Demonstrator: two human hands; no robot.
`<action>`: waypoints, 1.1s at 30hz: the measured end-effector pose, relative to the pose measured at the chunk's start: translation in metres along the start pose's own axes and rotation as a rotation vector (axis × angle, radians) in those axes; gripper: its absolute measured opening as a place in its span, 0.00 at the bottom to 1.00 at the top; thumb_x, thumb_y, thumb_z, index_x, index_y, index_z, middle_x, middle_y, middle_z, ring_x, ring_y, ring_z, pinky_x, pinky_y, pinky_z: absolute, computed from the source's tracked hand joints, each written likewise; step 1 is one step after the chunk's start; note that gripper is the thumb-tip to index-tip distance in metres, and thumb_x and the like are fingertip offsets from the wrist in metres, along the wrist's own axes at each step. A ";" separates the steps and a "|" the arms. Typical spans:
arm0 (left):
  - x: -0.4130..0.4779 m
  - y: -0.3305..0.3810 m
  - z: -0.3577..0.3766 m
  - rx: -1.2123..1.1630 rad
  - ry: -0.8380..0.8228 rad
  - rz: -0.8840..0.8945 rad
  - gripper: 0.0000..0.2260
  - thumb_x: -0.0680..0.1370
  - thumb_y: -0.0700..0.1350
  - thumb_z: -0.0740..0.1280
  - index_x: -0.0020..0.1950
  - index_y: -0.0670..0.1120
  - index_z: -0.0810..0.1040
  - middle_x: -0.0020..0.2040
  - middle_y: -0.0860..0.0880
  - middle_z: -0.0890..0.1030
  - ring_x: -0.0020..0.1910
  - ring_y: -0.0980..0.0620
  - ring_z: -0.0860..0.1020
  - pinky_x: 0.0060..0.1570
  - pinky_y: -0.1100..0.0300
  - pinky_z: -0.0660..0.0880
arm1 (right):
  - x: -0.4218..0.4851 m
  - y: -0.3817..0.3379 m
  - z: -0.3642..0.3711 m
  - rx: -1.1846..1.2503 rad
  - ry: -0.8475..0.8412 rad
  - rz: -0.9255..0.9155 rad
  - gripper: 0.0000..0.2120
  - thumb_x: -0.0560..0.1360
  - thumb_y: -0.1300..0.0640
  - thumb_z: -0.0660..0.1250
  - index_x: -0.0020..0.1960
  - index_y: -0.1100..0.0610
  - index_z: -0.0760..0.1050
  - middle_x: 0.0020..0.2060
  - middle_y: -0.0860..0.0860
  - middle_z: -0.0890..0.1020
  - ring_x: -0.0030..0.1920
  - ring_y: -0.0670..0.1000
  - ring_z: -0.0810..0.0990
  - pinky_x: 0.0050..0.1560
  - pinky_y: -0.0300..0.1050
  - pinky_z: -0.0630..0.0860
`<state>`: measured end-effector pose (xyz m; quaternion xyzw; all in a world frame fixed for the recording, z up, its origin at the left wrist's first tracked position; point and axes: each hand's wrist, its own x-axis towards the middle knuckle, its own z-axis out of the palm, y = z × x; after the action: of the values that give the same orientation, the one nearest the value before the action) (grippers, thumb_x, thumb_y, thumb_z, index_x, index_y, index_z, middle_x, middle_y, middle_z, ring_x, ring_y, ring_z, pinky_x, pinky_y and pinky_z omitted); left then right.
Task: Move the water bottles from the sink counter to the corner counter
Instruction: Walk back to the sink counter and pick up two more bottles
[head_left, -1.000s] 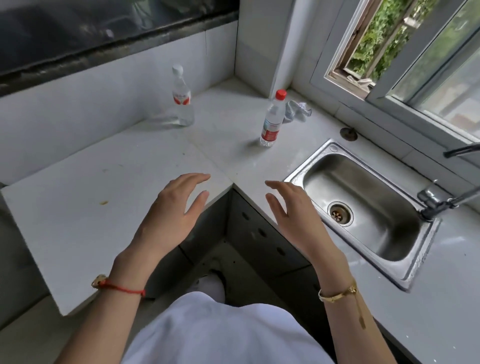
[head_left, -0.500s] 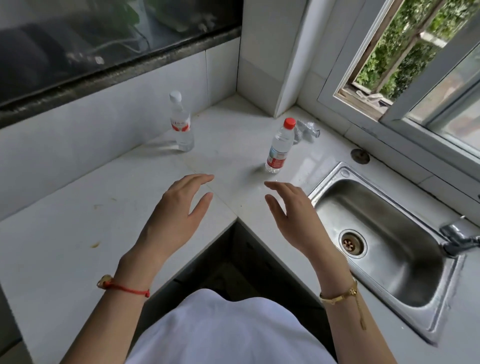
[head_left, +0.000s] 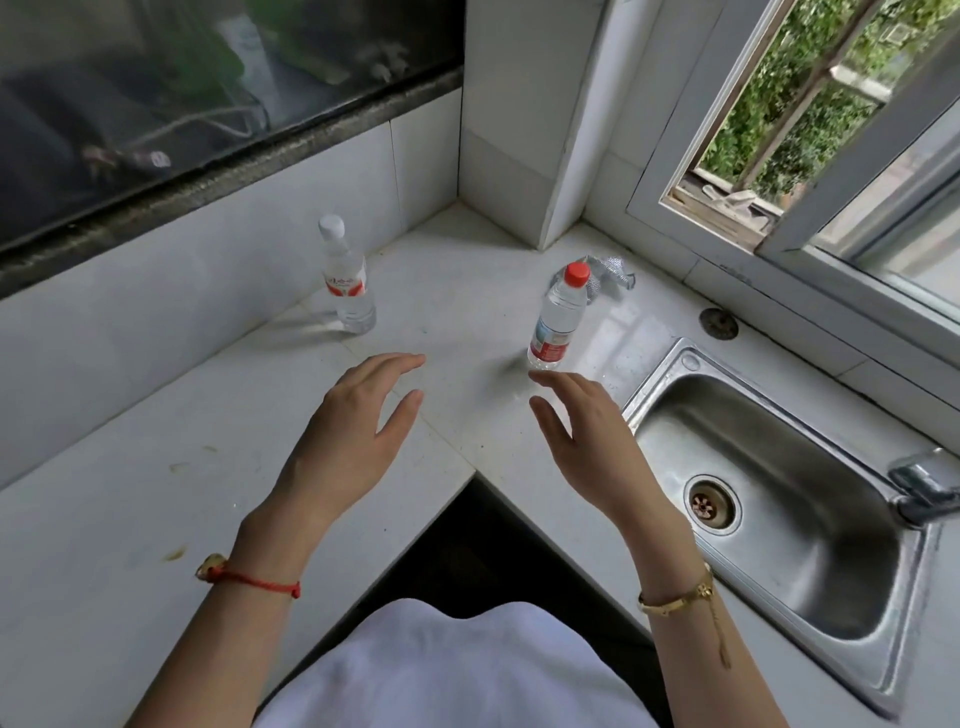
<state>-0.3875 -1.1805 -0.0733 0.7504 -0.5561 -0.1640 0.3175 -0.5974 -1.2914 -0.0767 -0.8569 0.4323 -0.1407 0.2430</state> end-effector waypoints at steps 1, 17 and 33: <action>0.004 -0.001 0.000 0.001 -0.001 0.002 0.16 0.80 0.50 0.59 0.68 0.52 0.71 0.66 0.57 0.73 0.65 0.60 0.70 0.62 0.70 0.62 | 0.003 0.001 -0.001 0.001 0.000 -0.001 0.18 0.80 0.51 0.58 0.68 0.53 0.69 0.64 0.49 0.76 0.64 0.51 0.71 0.64 0.42 0.66; 0.152 -0.025 -0.023 0.072 0.197 0.067 0.14 0.78 0.44 0.64 0.64 0.46 0.75 0.61 0.48 0.78 0.58 0.53 0.73 0.58 0.66 0.65 | 0.129 0.026 -0.026 -0.099 0.130 -0.050 0.17 0.79 0.55 0.59 0.66 0.57 0.71 0.62 0.54 0.76 0.63 0.57 0.71 0.63 0.44 0.65; 0.254 -0.113 -0.026 0.375 0.034 -0.280 0.17 0.76 0.41 0.63 0.66 0.46 0.74 0.65 0.42 0.73 0.65 0.39 0.67 0.60 0.44 0.70 | 0.205 0.059 -0.003 -0.278 0.008 0.084 0.18 0.79 0.54 0.59 0.67 0.57 0.69 0.63 0.56 0.76 0.63 0.60 0.70 0.63 0.51 0.67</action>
<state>-0.2062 -1.3913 -0.1012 0.8688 -0.4617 -0.0876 0.1558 -0.5179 -1.4885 -0.0994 -0.8628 0.4842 -0.0726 0.1257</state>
